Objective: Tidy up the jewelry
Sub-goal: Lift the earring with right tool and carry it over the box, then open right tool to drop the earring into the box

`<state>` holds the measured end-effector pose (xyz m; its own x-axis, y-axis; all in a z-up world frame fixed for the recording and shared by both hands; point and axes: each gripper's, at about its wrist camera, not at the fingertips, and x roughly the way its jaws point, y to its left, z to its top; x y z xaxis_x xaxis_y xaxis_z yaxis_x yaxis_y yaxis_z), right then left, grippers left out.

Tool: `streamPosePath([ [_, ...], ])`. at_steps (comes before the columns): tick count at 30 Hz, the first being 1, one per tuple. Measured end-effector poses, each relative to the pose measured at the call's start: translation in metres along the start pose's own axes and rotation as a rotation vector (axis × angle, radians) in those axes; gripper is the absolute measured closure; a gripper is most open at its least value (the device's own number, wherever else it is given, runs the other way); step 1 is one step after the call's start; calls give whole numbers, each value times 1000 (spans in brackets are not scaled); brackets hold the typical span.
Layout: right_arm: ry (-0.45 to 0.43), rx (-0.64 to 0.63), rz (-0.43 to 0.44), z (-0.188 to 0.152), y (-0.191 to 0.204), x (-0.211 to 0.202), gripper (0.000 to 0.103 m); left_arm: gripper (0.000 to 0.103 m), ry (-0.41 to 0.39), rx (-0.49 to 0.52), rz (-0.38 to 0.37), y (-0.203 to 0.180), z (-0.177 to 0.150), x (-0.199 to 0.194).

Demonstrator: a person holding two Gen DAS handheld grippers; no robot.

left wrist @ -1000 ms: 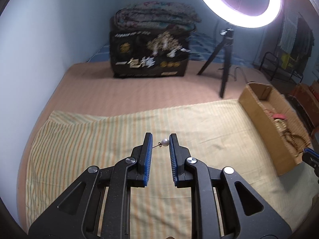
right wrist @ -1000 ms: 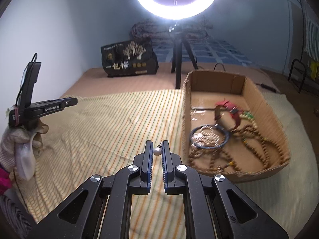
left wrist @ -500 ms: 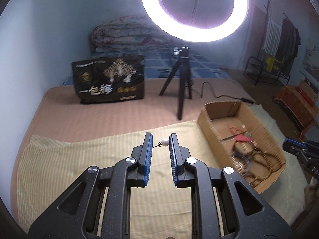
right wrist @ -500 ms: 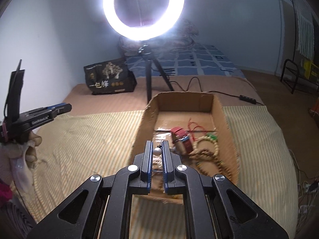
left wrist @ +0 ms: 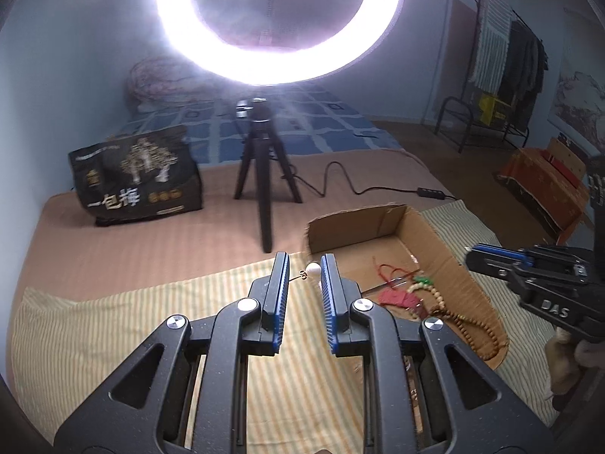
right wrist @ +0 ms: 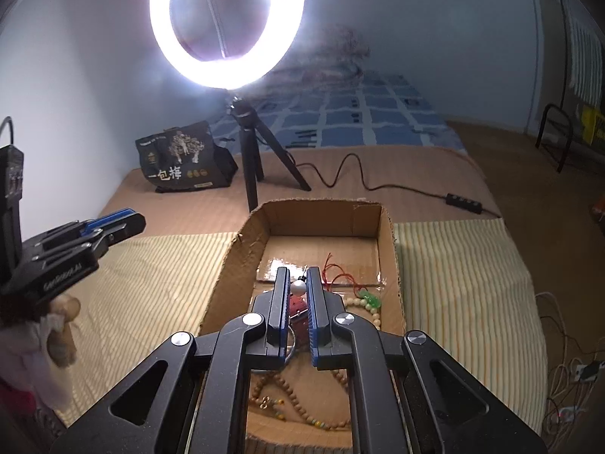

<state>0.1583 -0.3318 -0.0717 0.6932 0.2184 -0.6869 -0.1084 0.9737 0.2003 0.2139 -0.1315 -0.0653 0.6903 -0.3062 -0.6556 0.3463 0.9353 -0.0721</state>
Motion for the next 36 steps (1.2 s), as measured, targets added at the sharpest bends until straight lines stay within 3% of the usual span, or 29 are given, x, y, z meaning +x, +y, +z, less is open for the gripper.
streamPosePath([
  [15,74,48,31,21,-20,39,96,87,77,10,-47,-33,-4,47],
  [36,73,85,-20,24,-29,51,96,87,83,-26,-59,-35,-3,59],
])
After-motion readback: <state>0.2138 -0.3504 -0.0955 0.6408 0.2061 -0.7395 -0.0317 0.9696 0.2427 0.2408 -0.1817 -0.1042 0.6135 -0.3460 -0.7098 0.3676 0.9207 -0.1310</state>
